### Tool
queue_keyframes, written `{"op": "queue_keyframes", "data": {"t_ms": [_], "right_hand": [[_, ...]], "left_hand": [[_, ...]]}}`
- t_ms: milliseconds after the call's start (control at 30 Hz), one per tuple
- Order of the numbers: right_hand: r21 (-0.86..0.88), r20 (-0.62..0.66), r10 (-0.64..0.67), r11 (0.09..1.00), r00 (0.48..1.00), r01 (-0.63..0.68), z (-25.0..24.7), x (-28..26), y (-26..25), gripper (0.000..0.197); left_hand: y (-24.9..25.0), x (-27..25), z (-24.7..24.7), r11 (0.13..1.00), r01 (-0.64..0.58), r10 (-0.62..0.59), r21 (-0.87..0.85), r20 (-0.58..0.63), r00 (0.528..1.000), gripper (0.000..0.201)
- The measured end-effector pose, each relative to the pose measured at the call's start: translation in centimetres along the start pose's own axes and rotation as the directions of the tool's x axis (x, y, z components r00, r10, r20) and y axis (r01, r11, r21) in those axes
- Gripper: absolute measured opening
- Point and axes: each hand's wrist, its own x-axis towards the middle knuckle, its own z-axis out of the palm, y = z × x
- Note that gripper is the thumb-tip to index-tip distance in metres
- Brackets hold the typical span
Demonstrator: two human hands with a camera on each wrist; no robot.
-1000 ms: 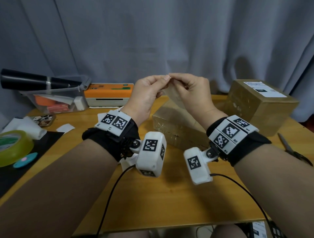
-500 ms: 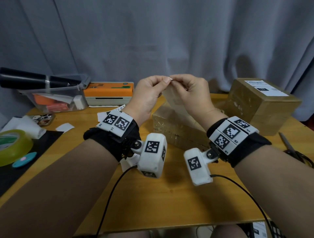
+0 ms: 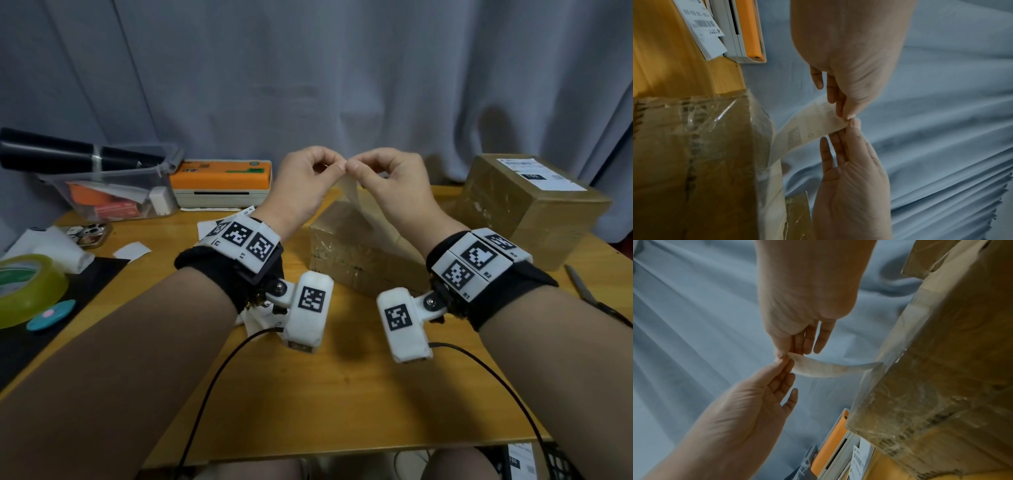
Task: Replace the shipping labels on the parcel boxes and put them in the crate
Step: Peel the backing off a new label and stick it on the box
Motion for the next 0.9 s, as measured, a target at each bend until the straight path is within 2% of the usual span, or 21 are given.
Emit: {"op": "queue_keyframes", "data": {"t_ms": [233,433,567,900], "right_hand": [[-0.055,-0.064,0.006,0.998,0.998,-0.01,0.4,0.4,-0.2,0.009],[-0.119,-0.099,0.052,0.991,0.994,-0.064,1.1,0.8,-0.1,0.014],[-0.06,-0.122,0.112,0.991,0.986,-0.12,1.2,0.5,0.0,0.019],[0.035,-0.131,0.184,0.983,0.974,-0.18,1.1,0.3,0.0,0.015]], "left_hand": [[0.2,0.6,0.2,1.0,-0.001,0.001,0.027,-0.023,1.0,0.009],[0.3,0.9,0.9,0.996,0.032,-0.028,0.083,-0.05,0.998,0.022],[0.2,0.6,0.9,0.995,0.049,-0.046,0.086,-0.032,0.998,0.027],[-0.6,0.0,0.4,0.992,0.093,-0.091,0.088,-0.028,0.995,0.024]]}}
